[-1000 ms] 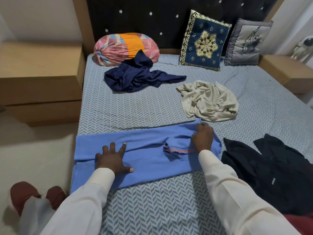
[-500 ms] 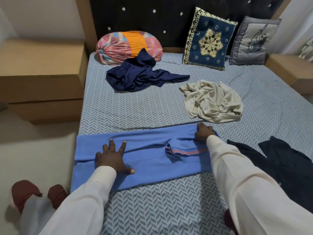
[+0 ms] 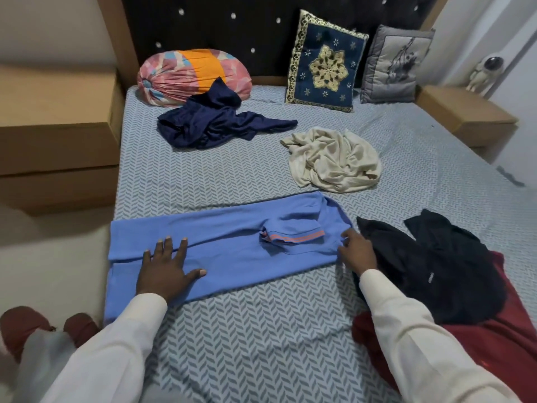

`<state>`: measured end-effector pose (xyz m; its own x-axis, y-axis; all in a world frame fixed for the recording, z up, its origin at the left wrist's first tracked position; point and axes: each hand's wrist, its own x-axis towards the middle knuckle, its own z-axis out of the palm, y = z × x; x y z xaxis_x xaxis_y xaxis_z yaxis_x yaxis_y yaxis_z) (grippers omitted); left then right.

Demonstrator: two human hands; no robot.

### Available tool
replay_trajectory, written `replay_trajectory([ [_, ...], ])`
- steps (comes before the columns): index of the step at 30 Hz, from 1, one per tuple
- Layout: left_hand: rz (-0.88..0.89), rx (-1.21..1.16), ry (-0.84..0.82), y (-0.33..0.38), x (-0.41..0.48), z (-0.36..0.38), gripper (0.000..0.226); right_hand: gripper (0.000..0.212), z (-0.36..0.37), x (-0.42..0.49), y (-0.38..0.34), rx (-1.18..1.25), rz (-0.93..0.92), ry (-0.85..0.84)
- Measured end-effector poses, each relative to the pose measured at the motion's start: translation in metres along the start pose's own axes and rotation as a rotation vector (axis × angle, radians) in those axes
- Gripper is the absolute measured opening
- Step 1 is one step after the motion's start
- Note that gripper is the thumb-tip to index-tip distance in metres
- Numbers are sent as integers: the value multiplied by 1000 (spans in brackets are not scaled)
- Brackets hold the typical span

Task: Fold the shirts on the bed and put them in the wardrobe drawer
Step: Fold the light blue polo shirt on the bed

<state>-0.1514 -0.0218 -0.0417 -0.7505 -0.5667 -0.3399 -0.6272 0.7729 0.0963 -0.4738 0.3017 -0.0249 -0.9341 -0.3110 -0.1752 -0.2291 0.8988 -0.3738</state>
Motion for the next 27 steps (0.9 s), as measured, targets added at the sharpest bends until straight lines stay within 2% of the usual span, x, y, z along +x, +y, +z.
replay_trajectory([
  [2, -1, 8, 0, -6, -7, 4, 94, 23, 2, -3, -1, -109, 10, -7],
  [5, -26, 5, 22, -20, -22, 10, 88, 33, 2, -9, -20, -130, 8, 100],
  [7, -83, -33, 74, -27, -33, 12, 82, 39, 6, -11, -40, -67, -72, 185],
  [9, -198, -95, 149, -33, -45, 14, 77, 40, 17, -14, -67, -40, -179, 188],
  [12, -408, -300, 262, -36, -65, 14, 72, 40, 38, -25, -111, -43, -357, 96],
  [15, -519, -470, 332, -43, -78, 14, 66, 38, 62, -41, -156, -92, -538, 34],
  [20, -660, -675, 302, -57, -94, 14, 47, 38, 114, -81, -240, -201, -800, -107],
  [25, -756, -970, 265, -64, -98, 9, 40, 28, 155, -124, -318, -244, -898, -279],
  [27, -761, -1099, 288, -67, -100, 6, 26, 36, 168, -143, -351, -245, -900, -305],
])
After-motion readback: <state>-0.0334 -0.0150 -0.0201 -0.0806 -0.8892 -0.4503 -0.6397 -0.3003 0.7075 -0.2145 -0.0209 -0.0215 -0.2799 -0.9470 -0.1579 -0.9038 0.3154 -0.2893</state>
